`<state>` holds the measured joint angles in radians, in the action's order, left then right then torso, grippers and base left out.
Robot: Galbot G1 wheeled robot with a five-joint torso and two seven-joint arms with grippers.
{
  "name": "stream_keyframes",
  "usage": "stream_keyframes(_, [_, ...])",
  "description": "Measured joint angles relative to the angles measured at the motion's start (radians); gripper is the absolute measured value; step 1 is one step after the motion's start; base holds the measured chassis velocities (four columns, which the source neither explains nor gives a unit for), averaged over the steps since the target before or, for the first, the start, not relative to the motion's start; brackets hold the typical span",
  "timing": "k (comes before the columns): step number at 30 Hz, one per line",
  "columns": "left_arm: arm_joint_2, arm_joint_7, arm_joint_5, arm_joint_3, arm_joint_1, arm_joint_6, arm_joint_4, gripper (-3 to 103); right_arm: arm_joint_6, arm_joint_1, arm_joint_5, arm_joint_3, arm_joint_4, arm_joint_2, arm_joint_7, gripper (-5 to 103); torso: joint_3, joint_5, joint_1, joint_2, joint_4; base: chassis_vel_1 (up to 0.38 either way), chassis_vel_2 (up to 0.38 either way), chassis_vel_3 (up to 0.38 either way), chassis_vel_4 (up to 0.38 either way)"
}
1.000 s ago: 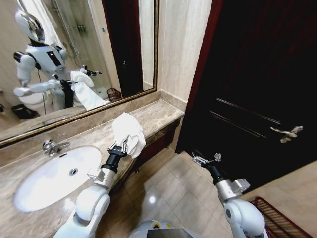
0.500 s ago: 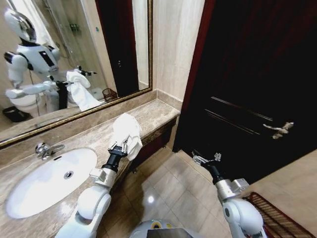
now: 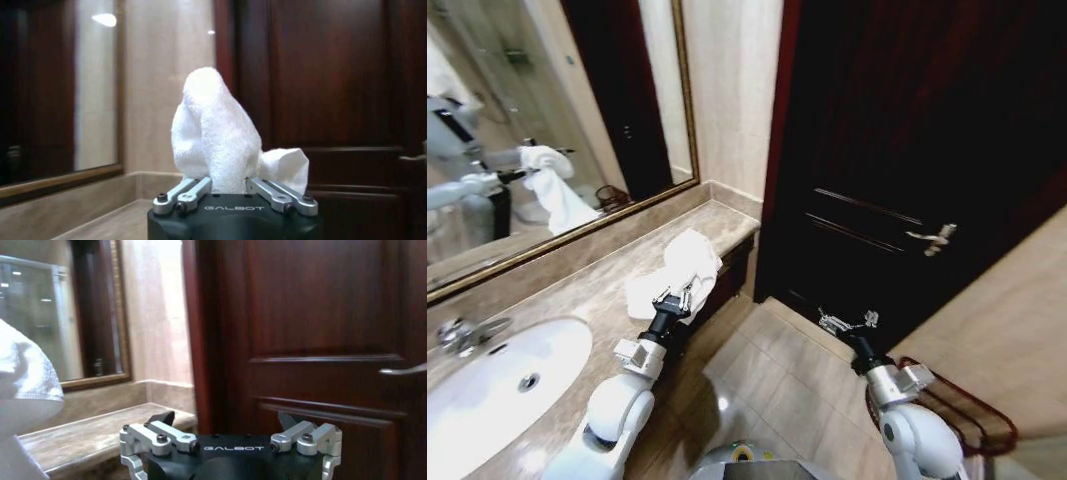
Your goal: Discard the used towel into the hamper.
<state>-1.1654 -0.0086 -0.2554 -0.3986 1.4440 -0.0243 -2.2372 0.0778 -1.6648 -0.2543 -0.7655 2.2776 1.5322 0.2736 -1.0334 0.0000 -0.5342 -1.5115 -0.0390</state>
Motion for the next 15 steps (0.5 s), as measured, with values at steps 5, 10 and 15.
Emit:
stream_keyframes(5, [0.01, 0.027, -0.001, -0.002, 0.003, 0.011, 0.002, 9, 0.0, 0.001, 0.001, 0.002, -0.002, 0.003, -0.001, 100, 0.0, 0.0001, 0.0, 0.0, 0.0001, -0.135, -0.131, -0.124, -0.132])
stream_keyframes(10, [0.012, 0.039, -0.005, -0.001, -0.002, 0.012, 0.014, 9, 0.0, 0.002, 0.002, 0.004, -0.005, 0.004, -0.002, 100, 0.0, 0.0002, 0.0, 0.0, 0.0, -0.117, -0.119, -0.134, -0.12])
stream_keyframes(15, [0.017, 0.059, -0.025, 0.003, -0.007, 0.013, 0.033, 9, 0.001, 0.003, 0.005, 0.006, -0.006, 0.006, -0.017, 100, 0.0, 0.0, 0.0, 0.0, -0.0001, -0.125, -0.125, -0.126, -0.13])
